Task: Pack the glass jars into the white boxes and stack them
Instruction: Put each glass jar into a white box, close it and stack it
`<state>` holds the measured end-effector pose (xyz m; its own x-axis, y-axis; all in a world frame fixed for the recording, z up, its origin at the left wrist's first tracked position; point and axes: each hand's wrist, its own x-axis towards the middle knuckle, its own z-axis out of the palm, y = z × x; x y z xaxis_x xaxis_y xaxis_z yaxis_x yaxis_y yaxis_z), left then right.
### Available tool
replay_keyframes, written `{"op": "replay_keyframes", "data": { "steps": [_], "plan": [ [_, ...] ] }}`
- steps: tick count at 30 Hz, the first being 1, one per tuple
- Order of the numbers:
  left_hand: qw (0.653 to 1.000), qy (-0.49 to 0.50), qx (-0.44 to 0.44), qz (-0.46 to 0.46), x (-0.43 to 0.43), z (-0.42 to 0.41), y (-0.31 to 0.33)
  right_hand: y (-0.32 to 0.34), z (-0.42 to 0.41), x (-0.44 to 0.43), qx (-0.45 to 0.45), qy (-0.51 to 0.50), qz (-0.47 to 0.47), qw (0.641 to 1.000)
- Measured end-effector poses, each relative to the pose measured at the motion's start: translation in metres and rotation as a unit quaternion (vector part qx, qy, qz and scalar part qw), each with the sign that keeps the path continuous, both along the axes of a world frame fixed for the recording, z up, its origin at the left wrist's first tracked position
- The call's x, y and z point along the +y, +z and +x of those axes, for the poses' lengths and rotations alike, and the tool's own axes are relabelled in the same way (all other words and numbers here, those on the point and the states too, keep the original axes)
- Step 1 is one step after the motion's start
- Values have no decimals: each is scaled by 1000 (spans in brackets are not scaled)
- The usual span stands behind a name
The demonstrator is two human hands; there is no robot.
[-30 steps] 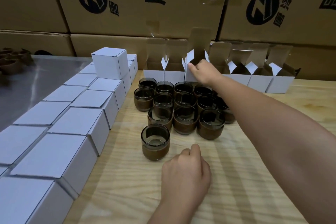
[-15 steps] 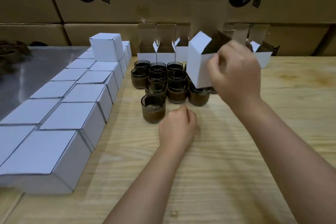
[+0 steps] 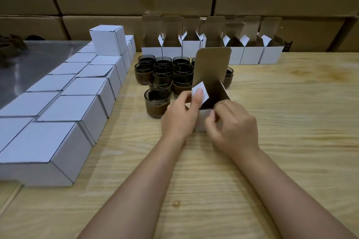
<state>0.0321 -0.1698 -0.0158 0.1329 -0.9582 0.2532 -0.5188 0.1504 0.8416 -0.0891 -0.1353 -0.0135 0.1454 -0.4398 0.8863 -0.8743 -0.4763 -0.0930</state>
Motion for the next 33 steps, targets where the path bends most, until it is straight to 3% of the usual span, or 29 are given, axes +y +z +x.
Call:
{"op": "replay_keyframes", "data": {
  "steps": [2,5,8,11,19,23,28,33],
  "plan": [
    [1000,-11,14,-6,1,0,0,2,-1,0,-47,46,-14,998],
    [1000,-17,22,-14,4,0,1,8,-12,-5,-212,91,-6,973],
    [999,-40,22,-17,6,-1,3,8,-21,-15,-342,122,139,921],
    [998,-62,20,-15,7,-3,4,3,-21,-22,-372,179,254,875],
    [998,-54,26,-23,4,-3,1,2,-23,-26,-398,188,220,871],
    [998,-59,25,-22,2,-2,-1,-3,-34,-34,-515,155,253,804],
    [997,-70,20,-25,1,-1,-3,-7,-36,-35,-547,178,336,746],
    [997,-63,-18,-36,7,-8,0,-3,-34,-29,-448,245,293,809]
  ]
}}
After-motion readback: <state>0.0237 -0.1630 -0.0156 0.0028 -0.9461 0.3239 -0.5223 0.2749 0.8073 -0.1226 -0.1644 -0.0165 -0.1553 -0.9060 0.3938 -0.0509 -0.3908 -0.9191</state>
